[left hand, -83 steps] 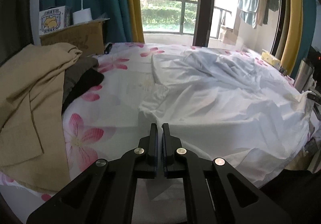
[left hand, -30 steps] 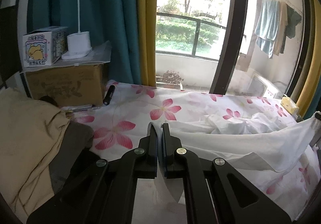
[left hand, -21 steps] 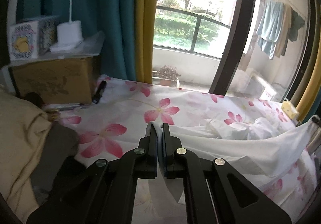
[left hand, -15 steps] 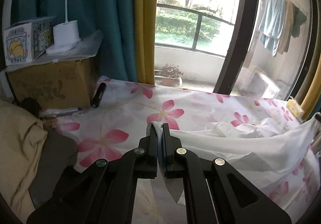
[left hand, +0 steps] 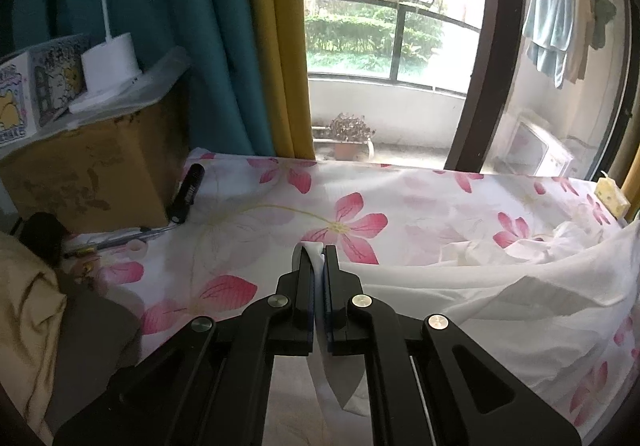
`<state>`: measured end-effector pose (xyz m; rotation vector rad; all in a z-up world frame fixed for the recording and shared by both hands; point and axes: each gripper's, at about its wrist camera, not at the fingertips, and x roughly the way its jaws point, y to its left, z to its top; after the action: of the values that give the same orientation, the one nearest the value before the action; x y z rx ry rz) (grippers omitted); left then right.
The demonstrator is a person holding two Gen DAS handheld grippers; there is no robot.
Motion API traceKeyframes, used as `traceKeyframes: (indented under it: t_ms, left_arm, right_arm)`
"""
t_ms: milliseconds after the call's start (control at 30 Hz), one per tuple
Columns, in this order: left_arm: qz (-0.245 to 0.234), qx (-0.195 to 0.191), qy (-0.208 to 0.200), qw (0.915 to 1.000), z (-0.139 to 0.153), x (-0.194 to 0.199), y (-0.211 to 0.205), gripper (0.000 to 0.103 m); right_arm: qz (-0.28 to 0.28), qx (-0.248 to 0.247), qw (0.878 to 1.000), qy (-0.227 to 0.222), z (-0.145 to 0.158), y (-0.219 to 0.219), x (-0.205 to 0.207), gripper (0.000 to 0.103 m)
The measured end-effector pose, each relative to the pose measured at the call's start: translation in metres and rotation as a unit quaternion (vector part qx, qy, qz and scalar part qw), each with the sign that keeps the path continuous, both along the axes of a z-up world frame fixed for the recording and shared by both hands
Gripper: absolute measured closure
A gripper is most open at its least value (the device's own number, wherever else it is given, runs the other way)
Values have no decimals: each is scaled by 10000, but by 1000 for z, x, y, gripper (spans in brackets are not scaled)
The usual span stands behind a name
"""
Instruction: Fold large clothes
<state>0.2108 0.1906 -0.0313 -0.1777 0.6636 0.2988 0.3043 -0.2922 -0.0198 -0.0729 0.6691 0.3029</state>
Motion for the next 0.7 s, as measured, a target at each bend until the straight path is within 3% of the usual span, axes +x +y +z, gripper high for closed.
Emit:
traceKeyframes:
  t_ms: [167, 367, 467, 500, 533, 700]
  left_arm:
    - [6, -313, 99, 9995, -17, 13, 9, 99]
    - [-8, -1067, 119, 9942, -36, 20, 25, 98]
    - [-6, -1111, 113, 9937, -34, 16, 24, 75]
    - [-14, -1110, 57, 9938, -31, 11, 22, 57]
    - [-36, -1120, 10, 9937, -28, 7, 20, 47]
    - [-274, -1158, 21, 9929, -18, -11, 7, 47]
  right_arm:
    - [-24, -47, 9999, 164, -13, 6, 13, 97]
    - [-40, -79, 9993, 365, -29, 10, 27, 97]
    - [-82, -65, 9991, 416, -34, 10, 31, 96]
    - [-105, -63, 9990, 420, -35, 11, 31, 96]
    - [-124, -79, 9990, 428, -36, 11, 31, 96]
    - [-176, -158, 9987, 462, -34, 11, 29, 92]
